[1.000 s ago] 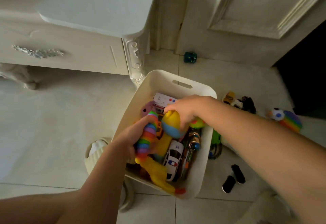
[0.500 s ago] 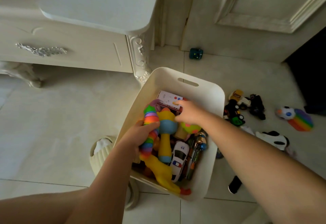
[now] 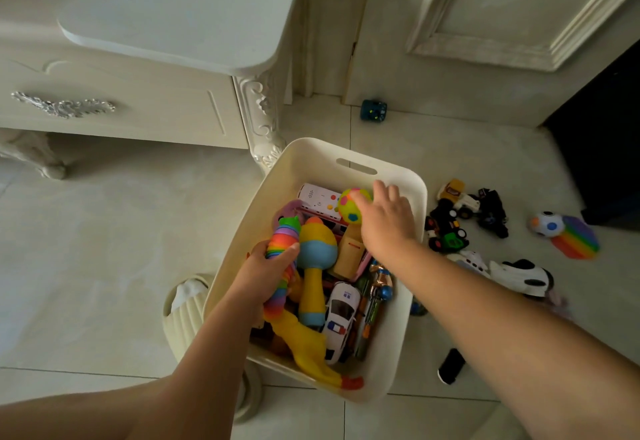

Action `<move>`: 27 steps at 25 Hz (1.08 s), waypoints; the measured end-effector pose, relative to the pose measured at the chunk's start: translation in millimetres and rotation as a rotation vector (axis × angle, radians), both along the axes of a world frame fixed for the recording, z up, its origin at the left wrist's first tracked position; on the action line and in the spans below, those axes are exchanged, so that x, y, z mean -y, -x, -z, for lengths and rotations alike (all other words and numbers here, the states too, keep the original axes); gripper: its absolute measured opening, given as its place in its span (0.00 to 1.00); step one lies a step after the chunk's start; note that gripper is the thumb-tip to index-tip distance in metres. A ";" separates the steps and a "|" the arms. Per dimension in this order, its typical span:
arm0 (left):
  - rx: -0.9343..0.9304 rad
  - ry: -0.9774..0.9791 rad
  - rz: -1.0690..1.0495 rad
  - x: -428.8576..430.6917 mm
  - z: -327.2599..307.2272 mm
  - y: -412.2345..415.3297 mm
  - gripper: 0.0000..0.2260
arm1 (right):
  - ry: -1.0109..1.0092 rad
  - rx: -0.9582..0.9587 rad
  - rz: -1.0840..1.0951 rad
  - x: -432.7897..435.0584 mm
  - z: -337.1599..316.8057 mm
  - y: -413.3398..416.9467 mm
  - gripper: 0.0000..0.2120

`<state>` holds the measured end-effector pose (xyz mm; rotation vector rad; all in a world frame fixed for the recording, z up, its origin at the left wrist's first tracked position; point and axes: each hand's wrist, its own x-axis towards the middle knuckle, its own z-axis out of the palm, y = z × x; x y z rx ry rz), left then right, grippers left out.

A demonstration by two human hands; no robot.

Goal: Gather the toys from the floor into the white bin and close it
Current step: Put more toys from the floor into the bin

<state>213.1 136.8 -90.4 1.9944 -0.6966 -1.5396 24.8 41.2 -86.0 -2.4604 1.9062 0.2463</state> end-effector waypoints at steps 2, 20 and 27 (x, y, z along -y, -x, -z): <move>-0.008 0.001 0.000 1.1 1.3 0.4 0.22 | 0.100 -0.039 0.076 -2.3 10.4 -3.4 0.19; 0.049 0.081 0.032 2.4 -12.8 -6.6 0.22 | -0.078 0.241 0.171 -8.4 -12.6 -36.3 0.24; -0.189 -0.082 0.038 -5.8 -48.5 -17.7 0.24 | -0.939 1.140 0.570 -75.3 -26.2 -83.4 0.36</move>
